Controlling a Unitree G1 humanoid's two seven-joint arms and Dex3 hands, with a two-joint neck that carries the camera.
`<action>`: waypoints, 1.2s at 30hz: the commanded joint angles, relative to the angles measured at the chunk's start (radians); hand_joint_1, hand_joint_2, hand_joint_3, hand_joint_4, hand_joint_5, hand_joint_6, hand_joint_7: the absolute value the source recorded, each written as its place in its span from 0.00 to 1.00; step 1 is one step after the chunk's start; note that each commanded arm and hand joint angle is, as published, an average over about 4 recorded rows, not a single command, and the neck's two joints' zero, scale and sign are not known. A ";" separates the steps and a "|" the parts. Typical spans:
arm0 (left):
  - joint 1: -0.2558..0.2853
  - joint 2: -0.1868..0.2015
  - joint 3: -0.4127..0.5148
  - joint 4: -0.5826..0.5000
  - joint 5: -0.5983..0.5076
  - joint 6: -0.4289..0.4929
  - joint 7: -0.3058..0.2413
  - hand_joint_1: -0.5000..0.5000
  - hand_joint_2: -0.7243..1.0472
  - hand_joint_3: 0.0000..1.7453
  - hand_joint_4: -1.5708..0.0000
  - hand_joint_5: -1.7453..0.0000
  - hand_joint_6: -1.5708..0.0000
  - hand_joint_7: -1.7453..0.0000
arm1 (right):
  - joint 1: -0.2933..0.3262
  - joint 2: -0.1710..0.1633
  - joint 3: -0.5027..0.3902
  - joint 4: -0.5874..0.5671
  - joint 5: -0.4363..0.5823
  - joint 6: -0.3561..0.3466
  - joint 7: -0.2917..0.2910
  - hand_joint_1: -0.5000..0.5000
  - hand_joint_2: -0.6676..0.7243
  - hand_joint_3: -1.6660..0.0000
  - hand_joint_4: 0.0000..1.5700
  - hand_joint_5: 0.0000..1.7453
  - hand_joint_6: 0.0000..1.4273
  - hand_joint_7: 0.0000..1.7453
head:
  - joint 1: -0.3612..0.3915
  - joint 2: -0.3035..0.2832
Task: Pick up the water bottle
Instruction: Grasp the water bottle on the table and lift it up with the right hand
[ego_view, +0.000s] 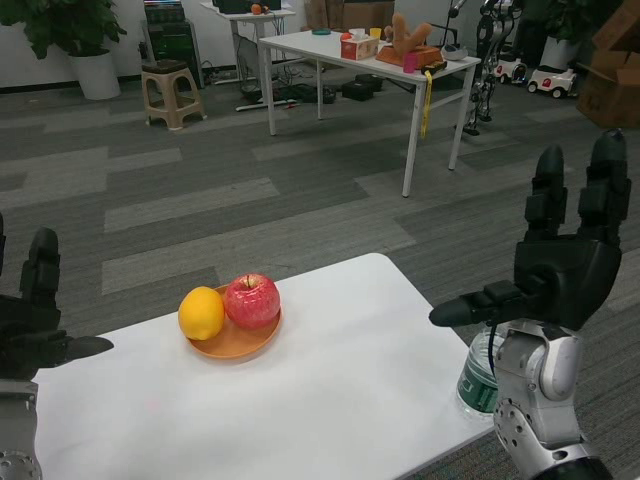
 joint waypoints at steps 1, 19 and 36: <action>0.007 0.010 0.005 0.001 -0.003 -0.006 0.001 0.00 0.30 0.04 1.00 0.94 1.00 1.00 | -0.001 0.003 0.007 -0.015 0.006 -0.009 -0.006 0.00 0.88 0.95 0.00 0.00 0.00 0.05 | -0.003 0.001; -0.016 0.015 -0.001 0.020 -0.013 -0.006 -0.001 0.00 0.30 0.03 1.00 0.94 1.00 1.00 | -0.028 -0.043 0.078 -0.124 0.003 0.012 -0.021 0.00 0.82 0.94 0.00 0.00 0.00 0.04 | -0.048 -0.013; -0.059 0.049 -0.004 0.085 -0.060 -0.007 -0.004 0.00 0.30 0.03 1.00 0.94 1.00 1.00 | -0.086 -0.040 -0.094 -0.185 0.001 0.014 -0.066 0.00 0.85 0.95 0.00 0.00 0.00 0.08 | -0.109 -0.042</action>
